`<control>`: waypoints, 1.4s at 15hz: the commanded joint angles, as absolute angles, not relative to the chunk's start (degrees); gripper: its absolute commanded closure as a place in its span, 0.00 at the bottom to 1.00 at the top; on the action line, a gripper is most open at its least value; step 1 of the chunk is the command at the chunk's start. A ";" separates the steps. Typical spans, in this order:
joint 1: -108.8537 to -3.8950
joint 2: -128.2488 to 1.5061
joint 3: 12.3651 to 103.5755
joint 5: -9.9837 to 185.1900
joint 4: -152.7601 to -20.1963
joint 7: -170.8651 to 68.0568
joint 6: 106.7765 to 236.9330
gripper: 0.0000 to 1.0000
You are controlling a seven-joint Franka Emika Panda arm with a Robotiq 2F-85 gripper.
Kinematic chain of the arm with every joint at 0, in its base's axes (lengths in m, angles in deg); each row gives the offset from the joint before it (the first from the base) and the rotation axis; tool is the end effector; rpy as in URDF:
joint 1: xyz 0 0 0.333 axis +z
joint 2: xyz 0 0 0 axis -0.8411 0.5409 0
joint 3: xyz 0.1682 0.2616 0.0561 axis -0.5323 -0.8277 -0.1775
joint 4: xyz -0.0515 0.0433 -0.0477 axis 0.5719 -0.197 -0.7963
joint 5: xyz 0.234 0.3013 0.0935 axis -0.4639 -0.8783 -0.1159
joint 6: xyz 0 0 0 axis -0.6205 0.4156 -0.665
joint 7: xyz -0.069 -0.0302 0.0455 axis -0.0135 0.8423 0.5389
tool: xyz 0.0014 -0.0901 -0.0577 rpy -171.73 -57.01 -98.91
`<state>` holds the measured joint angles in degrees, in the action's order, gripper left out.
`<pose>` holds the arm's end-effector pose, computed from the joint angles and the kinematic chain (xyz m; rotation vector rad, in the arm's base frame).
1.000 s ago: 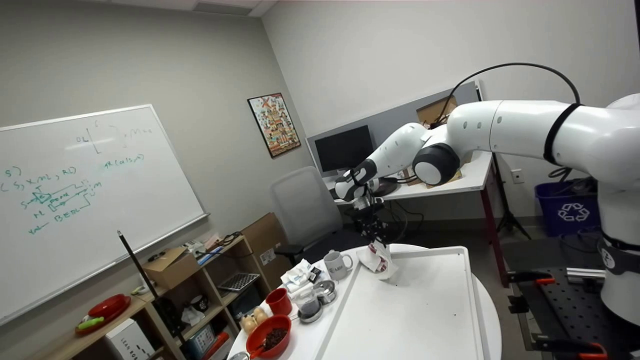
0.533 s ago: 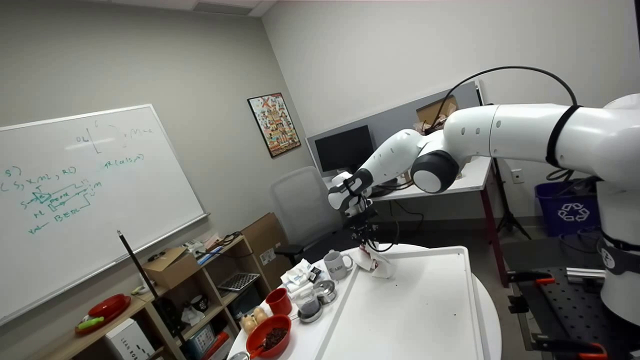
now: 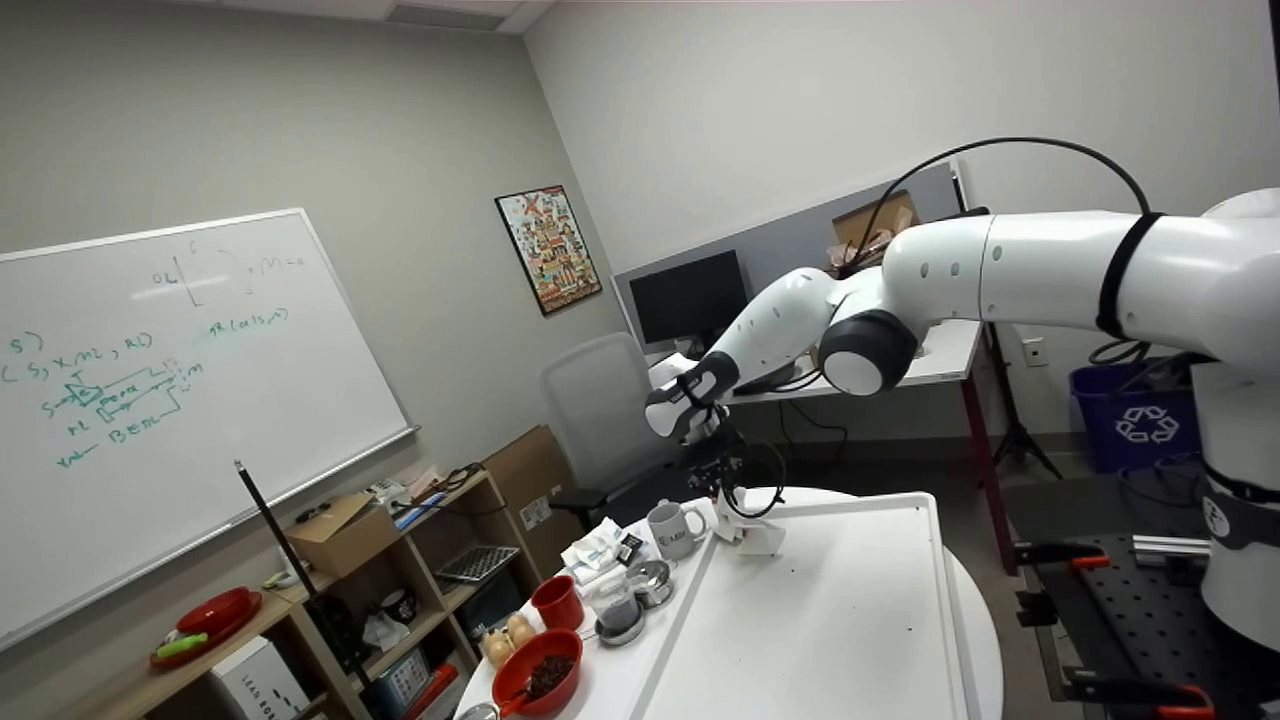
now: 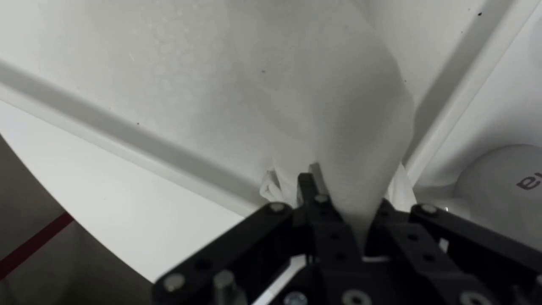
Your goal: Use the white towel to wipe the tray
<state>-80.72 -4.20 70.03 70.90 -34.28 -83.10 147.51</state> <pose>0.6813 -0.3977 0.1357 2.5308 -1.7657 -0.1088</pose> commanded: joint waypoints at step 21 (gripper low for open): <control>-80.14 0.11 68.88 70.63 -34.40 -81.45 151.90 0.98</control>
<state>-80.60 -0.30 69.64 70.85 -34.31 -82.89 150.53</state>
